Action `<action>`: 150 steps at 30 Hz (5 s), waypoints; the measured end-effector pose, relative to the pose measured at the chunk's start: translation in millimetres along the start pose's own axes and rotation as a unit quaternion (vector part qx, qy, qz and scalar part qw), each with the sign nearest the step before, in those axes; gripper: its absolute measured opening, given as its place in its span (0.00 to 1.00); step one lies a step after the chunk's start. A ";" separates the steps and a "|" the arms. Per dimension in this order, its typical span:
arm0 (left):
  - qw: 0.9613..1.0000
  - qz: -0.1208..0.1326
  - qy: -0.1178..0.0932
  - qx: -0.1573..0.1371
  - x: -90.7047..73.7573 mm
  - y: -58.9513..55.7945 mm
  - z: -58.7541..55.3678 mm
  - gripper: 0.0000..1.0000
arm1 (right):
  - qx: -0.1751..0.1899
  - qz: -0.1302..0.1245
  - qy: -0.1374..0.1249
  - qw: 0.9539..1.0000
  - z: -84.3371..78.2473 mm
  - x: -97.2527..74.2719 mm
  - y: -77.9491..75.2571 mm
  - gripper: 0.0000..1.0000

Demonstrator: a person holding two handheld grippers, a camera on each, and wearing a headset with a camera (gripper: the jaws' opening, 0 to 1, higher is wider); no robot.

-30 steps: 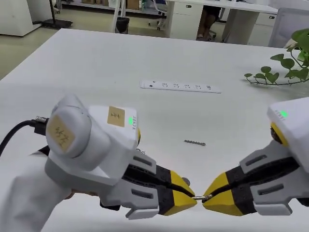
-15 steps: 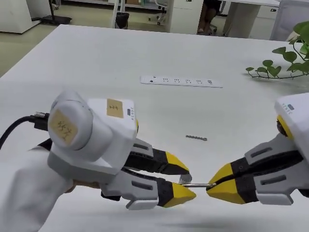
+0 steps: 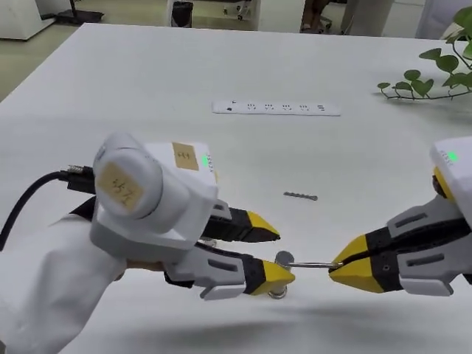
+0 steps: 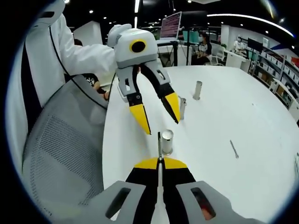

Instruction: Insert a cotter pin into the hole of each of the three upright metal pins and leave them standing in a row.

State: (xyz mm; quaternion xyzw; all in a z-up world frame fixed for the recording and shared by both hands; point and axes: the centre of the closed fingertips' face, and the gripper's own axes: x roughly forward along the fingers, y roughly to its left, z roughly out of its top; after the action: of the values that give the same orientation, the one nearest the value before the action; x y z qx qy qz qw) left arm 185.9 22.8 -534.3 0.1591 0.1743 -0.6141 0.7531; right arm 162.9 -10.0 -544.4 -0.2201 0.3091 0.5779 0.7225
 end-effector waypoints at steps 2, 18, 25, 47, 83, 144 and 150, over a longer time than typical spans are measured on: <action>1.000 0.001 0.000 -0.004 2.0 1.9 0.0 0.24 | -0.004 -0.004 0.003 1.000 -3.4 -0.1 -2.6 0.00; 1.000 -0.011 0.027 -0.008 15.1 -0.4 -12.6 0.15 | 0.013 -0.009 0.001 1.000 -16.0 1.2 -10.0 0.00; 0.999 -0.015 0.037 -0.012 17.0 -1.7 -16.2 0.10 | 0.019 -0.005 -0.003 1.000 -15.7 3.1 -8.6 0.00; 0.999 -0.017 0.041 -0.009 19.7 -0.7 -16.9 0.10 | 0.005 -0.002 0.000 1.000 -9.9 14.2 -13.3 0.00; 0.999 -0.015 0.039 -0.021 17.1 -1.8 -17.5 0.09 | -0.044 0.037 0.011 0.998 4.5 41.0 -7.6 0.00; 0.989 0.030 -0.002 -0.142 -59.1 -39.7 -52.3 0.99 | -0.005 -0.013 -0.029 0.999 24.6 43.2 -13.5 0.13; 0.987 0.047 0.010 -0.154 -63.2 -38.6 -60.5 0.99 | -0.008 -0.004 -0.029 1.000 26.0 49.9 -11.1 0.10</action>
State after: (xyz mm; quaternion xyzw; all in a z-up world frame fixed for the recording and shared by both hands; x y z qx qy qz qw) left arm 132.3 97.6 -560.1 0.0553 0.2663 -0.5423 0.7949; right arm 185.7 39.8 -561.4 -0.2100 0.2824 0.5835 0.7319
